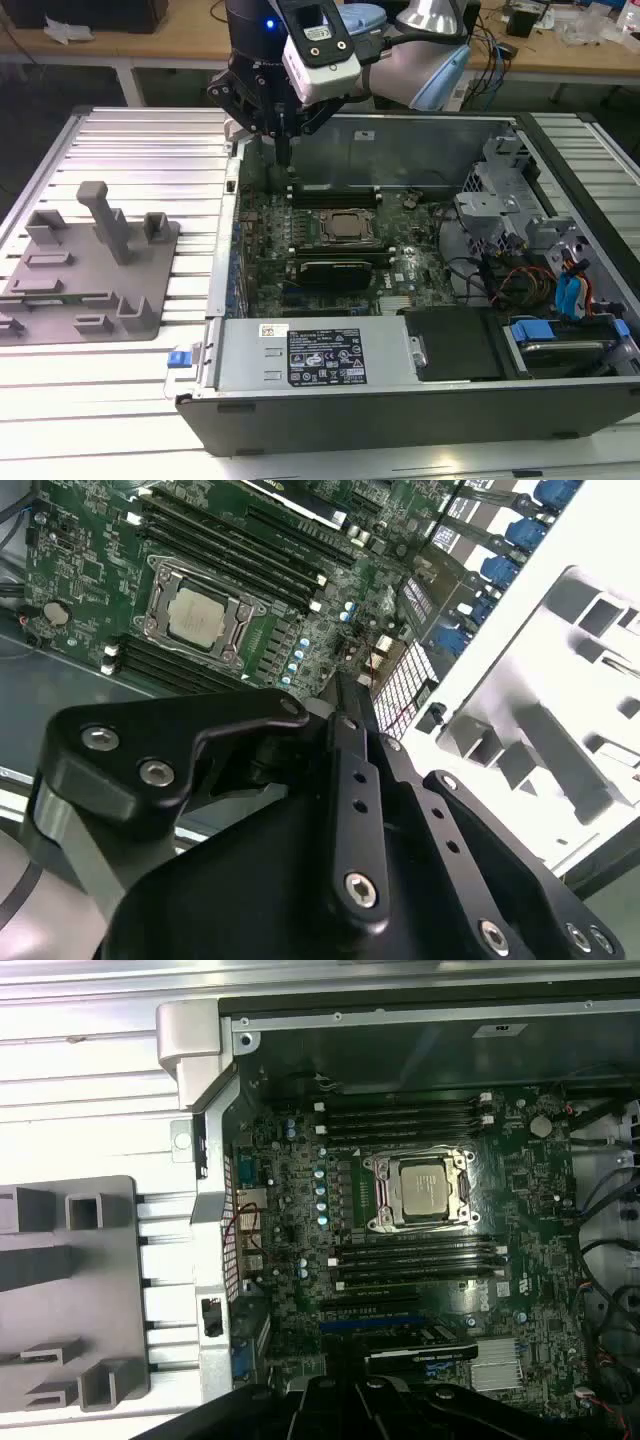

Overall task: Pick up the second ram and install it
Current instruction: 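Reach for the second ram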

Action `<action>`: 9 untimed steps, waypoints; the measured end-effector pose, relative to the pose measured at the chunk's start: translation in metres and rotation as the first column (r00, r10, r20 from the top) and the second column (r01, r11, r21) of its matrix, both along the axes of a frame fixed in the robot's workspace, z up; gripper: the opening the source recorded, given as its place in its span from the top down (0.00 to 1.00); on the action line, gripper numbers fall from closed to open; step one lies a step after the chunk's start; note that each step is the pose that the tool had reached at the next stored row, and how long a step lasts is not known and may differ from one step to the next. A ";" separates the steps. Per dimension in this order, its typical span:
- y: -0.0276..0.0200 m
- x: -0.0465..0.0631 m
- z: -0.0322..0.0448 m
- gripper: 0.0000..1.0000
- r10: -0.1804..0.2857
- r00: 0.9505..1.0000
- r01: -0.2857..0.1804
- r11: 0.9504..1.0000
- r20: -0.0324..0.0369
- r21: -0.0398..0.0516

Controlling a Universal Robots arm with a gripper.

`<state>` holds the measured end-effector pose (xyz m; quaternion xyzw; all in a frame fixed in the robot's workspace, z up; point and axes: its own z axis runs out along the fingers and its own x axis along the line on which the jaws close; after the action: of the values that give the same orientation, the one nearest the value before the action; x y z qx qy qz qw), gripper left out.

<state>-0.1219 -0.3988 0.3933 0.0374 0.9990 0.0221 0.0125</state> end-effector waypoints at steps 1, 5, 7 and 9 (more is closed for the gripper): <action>0.0000 0.000 0.0000 0.92 0.000 1.000 0.000 1.000 0.000 0.000; 0.0000 0.000 0.0000 0.92 0.000 1.000 0.000 1.000 0.000 0.000; 0.0000 0.000 0.0000 0.92 0.000 1.000 0.000 1.000 0.000 0.000; 0.0000 0.000 0.0000 0.92 0.000 1.000 0.000 1.000 0.000 0.000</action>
<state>-0.1219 -0.3988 0.3933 0.0374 0.9990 0.0221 0.0125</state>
